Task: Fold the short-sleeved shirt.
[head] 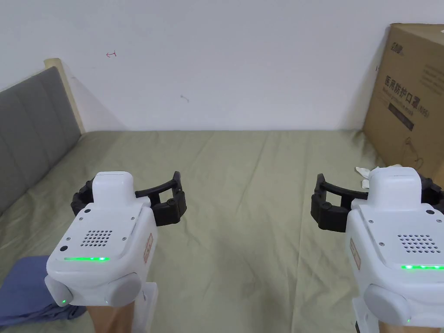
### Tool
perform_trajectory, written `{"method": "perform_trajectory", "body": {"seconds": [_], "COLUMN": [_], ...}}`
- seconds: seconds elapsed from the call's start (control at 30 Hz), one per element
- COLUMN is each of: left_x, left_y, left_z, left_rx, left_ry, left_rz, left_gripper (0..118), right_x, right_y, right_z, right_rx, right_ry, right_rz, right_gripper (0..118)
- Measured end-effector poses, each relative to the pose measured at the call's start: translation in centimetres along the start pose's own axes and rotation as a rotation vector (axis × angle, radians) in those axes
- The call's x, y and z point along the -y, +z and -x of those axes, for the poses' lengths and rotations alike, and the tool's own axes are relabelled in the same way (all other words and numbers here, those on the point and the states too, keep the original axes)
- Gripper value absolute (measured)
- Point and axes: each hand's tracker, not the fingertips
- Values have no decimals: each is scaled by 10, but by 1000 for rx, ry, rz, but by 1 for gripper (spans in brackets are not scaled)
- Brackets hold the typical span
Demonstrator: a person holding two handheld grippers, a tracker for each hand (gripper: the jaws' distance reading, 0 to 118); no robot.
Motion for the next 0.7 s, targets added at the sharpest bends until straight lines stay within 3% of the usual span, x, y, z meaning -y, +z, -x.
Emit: {"method": "perform_trajectory", "body": {"seconds": [0.37,0.6,0.7], "left_x": [0,0,-1], "left_y": [-2,-1,0], "left_z": [0,1,1], "left_rx": [2,7,7], "left_ry": [-2,6,4], "left_rz": [3,7,3], "left_gripper": [118,118,118], "right_x": [1,-5,-15], "right_y": [-5,-10,-12], "right_z": [0,0,-8], "right_rx": [25,207,110], "right_ry": [-16,-183,-272], "right_rz": [9,123,273], "right_gripper": [118,118,118]}}
